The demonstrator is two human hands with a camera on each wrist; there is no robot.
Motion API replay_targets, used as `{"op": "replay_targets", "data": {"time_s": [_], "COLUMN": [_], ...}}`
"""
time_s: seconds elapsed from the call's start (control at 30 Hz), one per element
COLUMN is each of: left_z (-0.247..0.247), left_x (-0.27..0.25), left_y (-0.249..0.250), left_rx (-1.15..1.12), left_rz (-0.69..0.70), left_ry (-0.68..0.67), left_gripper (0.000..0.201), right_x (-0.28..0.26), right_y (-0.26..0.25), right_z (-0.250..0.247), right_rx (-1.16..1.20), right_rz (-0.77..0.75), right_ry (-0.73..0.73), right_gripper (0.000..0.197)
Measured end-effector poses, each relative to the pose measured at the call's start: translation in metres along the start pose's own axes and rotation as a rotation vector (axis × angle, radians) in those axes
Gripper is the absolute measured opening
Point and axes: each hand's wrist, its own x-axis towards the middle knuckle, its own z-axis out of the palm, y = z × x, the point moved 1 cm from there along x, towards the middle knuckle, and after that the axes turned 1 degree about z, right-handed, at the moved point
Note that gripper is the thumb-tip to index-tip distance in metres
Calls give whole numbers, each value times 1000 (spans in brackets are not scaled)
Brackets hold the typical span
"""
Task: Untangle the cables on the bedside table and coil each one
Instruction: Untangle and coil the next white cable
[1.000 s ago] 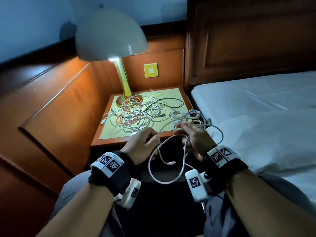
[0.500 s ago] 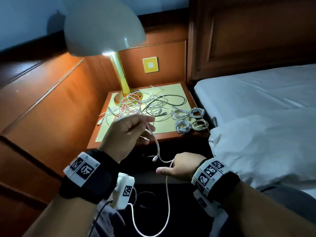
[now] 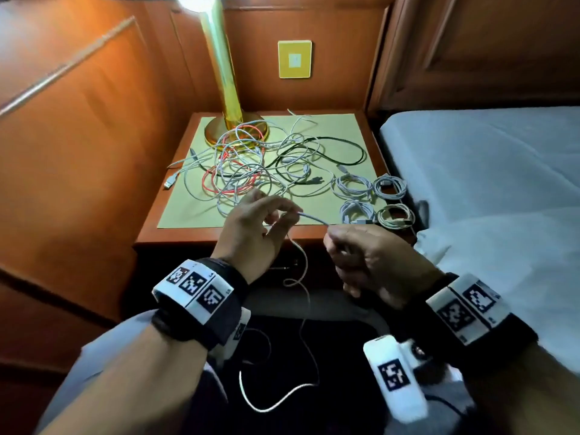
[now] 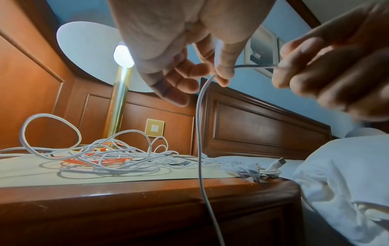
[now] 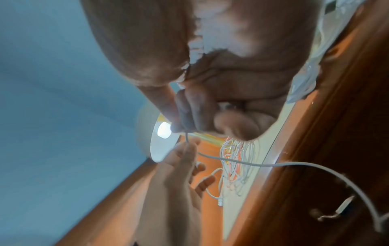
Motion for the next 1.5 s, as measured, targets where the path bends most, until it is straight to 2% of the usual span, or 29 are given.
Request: {"op": "replay_targets", "data": {"time_s": [0.07,0.13,0.2,0.27,0.33,0.4,0.43,0.53,0.6,0.63,0.67,0.73,0.8,0.93,1.07,1.13,1.27,1.4,1.5], "left_z": [4,8,11,12,15,21,26,43,52,54,55,54,52,55,57,55,46,43,42], "left_x": [5,10,14,17,20,22,21,15,13,14,16,21,24,27,31,34,40,40,40], "left_y": [-4,-5,-10,-13,-14,-10,-9,6,16,19,21,20,19,18,13,12,7,6,9], "left_rx": [-7,-29,-96,-203,-343,-311,-210,-28,-59,-82,-96,-116,-144,-342,-589,-671,-715,-721,-765], "left_rz": [-40,-197,-326,-416,-458,-401,-338,-168,-74,-33,5,49,2,-163,-340,-378,-359,-356,-376], "left_ry": [-73,-235,-312,-255,-139,-100,-100,-128,-194,-218,-223,-173,-137,-199,-298,-268,-169,-152,-135], "left_gripper": [13,25,33,29,19,8,5,10,10,9,10,10,10,11,18,18,14,18,12], "right_x": [3,4,6,5,5,8,9,13,19,22,24,23,20,20,22,22,21,19,21], "right_y": [-8,-19,-29,-34,-34,-28,-25,-13,-2,2,5,6,4,-3,-7,-8,-5,-5,-7], "right_z": [-11,-25,-49,-76,-96,-102,-100,-86,-76,-74,-71,-69,-68,-60,-60,-60,-61,-58,-57], "right_rx": [184,425,631,687,575,369,185,-623,-988,-1073,-1089,-971,-777,-358,-191,-194,-359,-330,-394], "right_rz": [-3,-69,-185,-256,-280,-305,-335,-524,-637,-629,-559,-362,-257,-209,-198,-200,-211,-200,-254], "right_ry": [-5,19,141,352,492,530,562,679,613,539,463,335,277,193,145,139,107,52,124], "right_gripper": [28,19,19,31,36,32,30,27,28,29,29,26,22,29,31,32,38,26,13]}}
